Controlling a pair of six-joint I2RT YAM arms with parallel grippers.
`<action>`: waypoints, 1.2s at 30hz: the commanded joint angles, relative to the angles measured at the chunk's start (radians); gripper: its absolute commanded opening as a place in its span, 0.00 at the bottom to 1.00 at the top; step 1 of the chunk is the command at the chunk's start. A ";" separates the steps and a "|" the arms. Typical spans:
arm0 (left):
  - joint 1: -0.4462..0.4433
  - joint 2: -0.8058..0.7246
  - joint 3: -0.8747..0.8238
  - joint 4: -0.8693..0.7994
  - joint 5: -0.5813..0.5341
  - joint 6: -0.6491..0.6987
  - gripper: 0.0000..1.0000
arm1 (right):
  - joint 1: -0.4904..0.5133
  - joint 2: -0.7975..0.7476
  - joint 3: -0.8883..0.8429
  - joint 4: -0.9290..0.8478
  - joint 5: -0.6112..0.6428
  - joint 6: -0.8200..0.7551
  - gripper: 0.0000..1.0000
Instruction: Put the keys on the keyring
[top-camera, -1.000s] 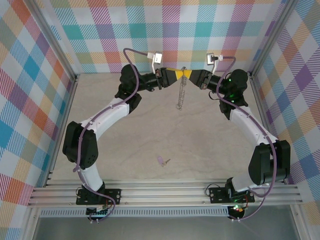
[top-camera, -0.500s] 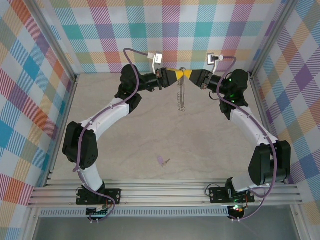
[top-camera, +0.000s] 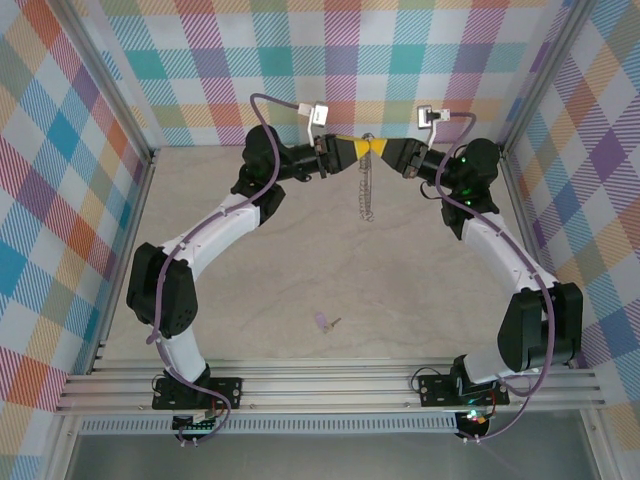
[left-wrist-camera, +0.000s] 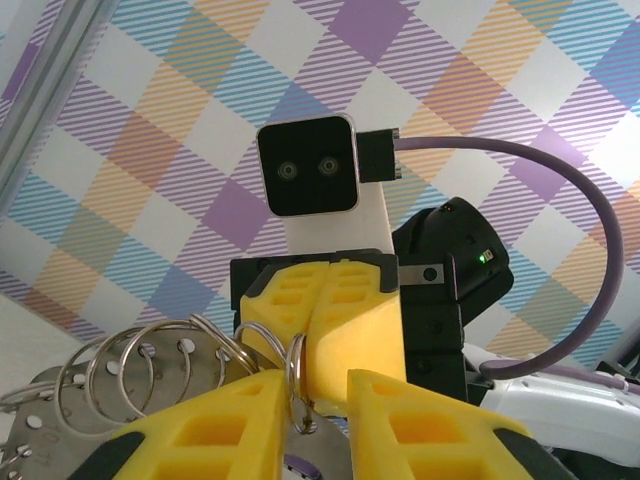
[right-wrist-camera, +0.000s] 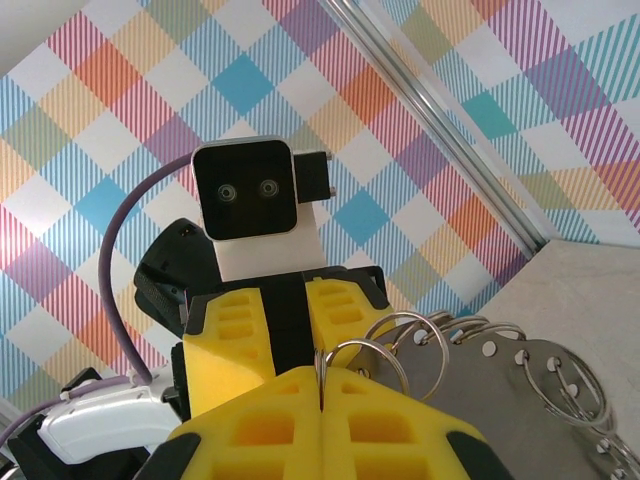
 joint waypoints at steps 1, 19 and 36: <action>-0.027 0.016 0.058 0.004 0.046 0.027 0.21 | 0.004 -0.017 -0.004 0.021 -0.006 -0.018 0.00; -0.031 -0.048 0.075 -0.177 0.039 0.273 0.00 | -0.125 -0.114 -0.036 -0.043 0.059 0.000 0.57; -0.031 -0.193 0.086 -0.220 0.013 0.607 0.00 | -0.204 -0.214 -0.234 -0.122 0.143 -0.005 0.62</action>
